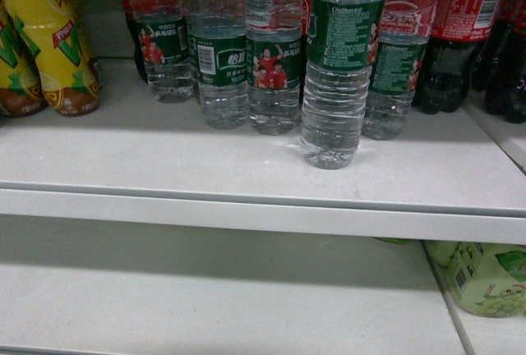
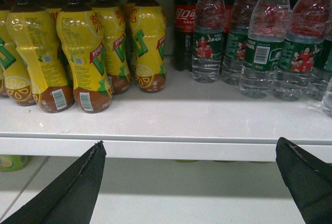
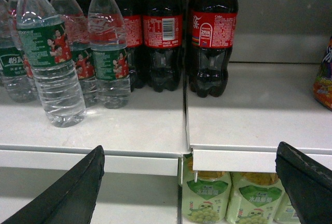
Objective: Move water from second to third shelf
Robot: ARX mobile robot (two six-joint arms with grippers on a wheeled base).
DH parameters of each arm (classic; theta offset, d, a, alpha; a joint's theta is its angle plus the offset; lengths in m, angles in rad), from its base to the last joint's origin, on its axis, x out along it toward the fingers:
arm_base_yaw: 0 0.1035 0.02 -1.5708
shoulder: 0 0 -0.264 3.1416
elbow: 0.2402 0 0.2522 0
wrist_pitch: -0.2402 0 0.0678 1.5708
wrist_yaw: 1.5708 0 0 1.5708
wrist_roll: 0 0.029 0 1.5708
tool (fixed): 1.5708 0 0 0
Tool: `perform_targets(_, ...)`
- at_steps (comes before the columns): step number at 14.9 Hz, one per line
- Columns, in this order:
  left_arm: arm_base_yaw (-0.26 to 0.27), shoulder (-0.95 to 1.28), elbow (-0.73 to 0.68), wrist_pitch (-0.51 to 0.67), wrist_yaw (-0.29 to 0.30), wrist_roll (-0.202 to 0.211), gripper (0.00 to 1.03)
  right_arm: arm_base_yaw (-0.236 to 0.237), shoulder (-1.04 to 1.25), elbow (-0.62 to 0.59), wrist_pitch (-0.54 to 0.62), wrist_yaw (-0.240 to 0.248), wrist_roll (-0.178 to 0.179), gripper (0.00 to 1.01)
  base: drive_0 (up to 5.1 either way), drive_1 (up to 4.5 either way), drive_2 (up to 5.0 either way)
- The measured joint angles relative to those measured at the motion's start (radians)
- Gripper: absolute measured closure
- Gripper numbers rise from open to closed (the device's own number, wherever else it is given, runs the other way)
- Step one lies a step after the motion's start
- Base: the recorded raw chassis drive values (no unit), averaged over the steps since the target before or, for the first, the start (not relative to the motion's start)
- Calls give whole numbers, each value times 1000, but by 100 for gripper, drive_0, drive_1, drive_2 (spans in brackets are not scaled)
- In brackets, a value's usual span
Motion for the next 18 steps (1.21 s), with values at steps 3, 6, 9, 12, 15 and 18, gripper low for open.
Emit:
perform_targets(3, 0, 0, 0, 0, 0, 0, 5, 0, 0, 0, 0, 0, 0, 3, 0, 0, 0)
perform_targets(6, 0, 0, 0, 0, 0, 0, 5, 0, 0, 0, 0, 0, 0, 3, 0, 0, 0)
perform_targets(9, 0, 0, 0, 0, 0, 0, 5, 0, 0, 0, 0, 0, 0, 3, 0, 0, 0)
perform_targets(12, 0, 0, 0, 0, 0, 0, 5, 0, 0, 0, 0, 0, 0, 3, 0, 0, 0)
perform_targets(15, 0, 0, 0, 0, 0, 0, 5, 0, 0, 0, 0, 0, 0, 3, 0, 0, 0)
perform_targets(18, 0, 0, 0, 0, -1, 0, 5, -93, 151, 49, -27, -281, 170, 3, 0, 0, 0)
